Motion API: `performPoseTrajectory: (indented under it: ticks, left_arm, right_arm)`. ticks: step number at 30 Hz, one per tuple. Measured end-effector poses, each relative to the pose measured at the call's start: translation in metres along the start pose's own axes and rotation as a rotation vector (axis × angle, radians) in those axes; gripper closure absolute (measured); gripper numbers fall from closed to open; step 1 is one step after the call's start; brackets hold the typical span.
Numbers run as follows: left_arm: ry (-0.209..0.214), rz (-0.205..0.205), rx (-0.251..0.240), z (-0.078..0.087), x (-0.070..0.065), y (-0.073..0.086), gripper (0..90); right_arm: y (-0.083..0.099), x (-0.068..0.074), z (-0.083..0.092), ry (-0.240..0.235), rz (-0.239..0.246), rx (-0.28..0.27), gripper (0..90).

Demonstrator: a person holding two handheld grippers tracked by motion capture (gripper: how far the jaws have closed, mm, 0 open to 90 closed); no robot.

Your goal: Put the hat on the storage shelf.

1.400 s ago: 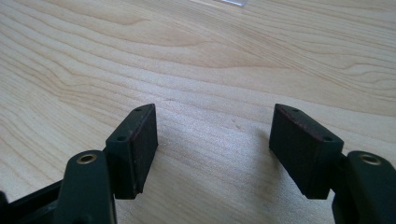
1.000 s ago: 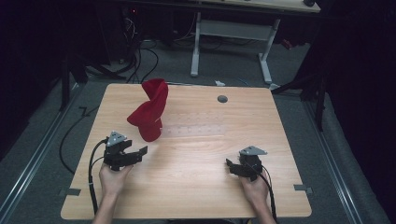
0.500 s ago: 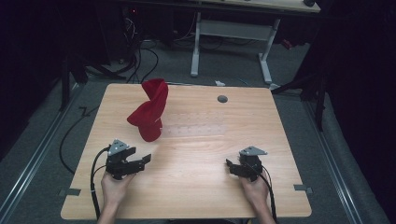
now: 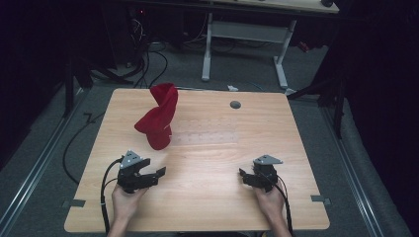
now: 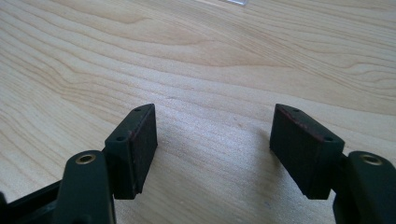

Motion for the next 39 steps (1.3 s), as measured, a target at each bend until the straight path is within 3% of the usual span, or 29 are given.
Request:
performPoseTrajectory:
  ticks: [13, 26, 39]
  left_arm:
    - [0.038, -0.020, 0.038, -0.005, -0.015, 0.020, 29.5]
    - [0.076, -0.072, 0.103, -0.021, -0.034, 0.049, 30.0]
    - [0.078, -0.131, 0.139, -0.041, -0.038, 0.073, 30.7]
  right_arm:
    - [0.000, 0.000, 0.000, 0.000, 0.000, 0.000, 32.3]
    - [0.000, 0.000, 0.000, 0.000, 0.000, 0.000, 32.3]
    - [0.000, 0.000, 0.000, 0.001, 0.000, 0.000, 32.3]
Point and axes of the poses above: each handheld gripper's, and its own axes: z roughly backward along the jaws, y roughly out of its underside, x roughly to its left, the point moved 10 cm from there along -z, roughly forward along the jaws, and after that the axes turned 14 degrees about z, right-handed, at the moved point
